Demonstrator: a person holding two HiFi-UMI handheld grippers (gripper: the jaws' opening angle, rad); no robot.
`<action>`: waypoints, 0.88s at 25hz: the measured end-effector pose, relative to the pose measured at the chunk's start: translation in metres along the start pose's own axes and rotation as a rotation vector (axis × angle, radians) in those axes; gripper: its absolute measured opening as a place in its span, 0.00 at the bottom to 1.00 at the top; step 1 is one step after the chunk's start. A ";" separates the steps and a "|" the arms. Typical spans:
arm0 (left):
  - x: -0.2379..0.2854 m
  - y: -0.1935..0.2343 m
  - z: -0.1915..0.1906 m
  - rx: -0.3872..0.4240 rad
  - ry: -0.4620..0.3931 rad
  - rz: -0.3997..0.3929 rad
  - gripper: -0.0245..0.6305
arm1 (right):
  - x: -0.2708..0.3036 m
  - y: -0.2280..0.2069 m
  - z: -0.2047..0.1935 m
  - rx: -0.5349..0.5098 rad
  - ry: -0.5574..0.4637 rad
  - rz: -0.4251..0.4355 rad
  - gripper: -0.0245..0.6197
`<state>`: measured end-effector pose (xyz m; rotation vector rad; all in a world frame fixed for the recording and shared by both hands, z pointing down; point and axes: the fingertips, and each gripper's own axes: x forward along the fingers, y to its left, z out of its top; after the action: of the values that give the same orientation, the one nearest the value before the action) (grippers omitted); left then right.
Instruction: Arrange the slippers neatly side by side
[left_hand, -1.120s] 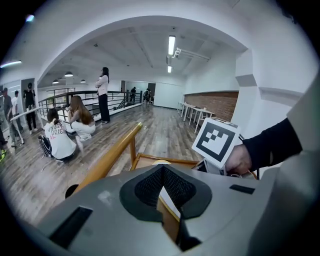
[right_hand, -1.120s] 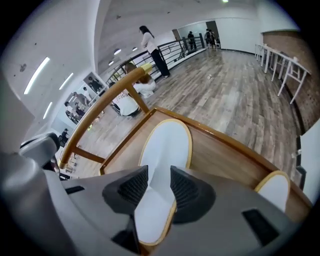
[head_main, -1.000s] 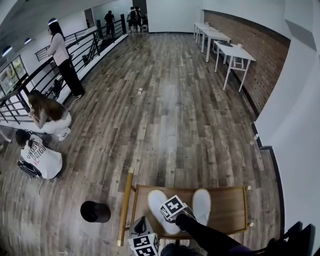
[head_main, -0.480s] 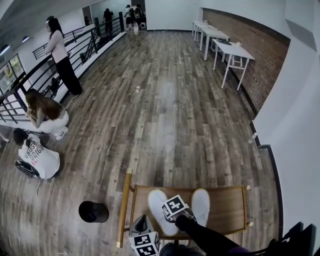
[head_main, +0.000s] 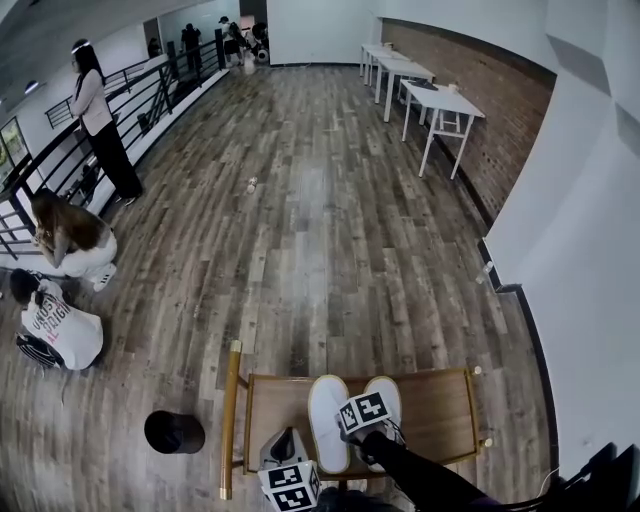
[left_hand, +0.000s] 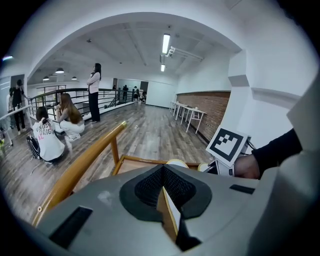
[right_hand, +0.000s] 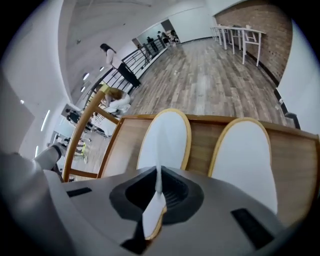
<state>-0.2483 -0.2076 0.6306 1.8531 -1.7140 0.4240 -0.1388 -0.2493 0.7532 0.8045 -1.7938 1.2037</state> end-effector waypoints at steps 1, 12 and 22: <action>0.001 -0.002 0.000 0.002 0.001 -0.006 0.04 | -0.002 -0.004 -0.001 0.024 -0.008 0.003 0.05; -0.002 -0.007 0.003 0.006 0.003 -0.019 0.04 | -0.009 -0.022 -0.011 0.109 -0.011 -0.010 0.05; 0.000 -0.014 0.006 0.014 0.000 -0.023 0.04 | -0.007 -0.028 -0.015 0.188 -0.019 -0.002 0.05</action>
<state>-0.2358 -0.2116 0.6232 1.8807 -1.6918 0.4279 -0.1078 -0.2442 0.7622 0.9275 -1.7119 1.3825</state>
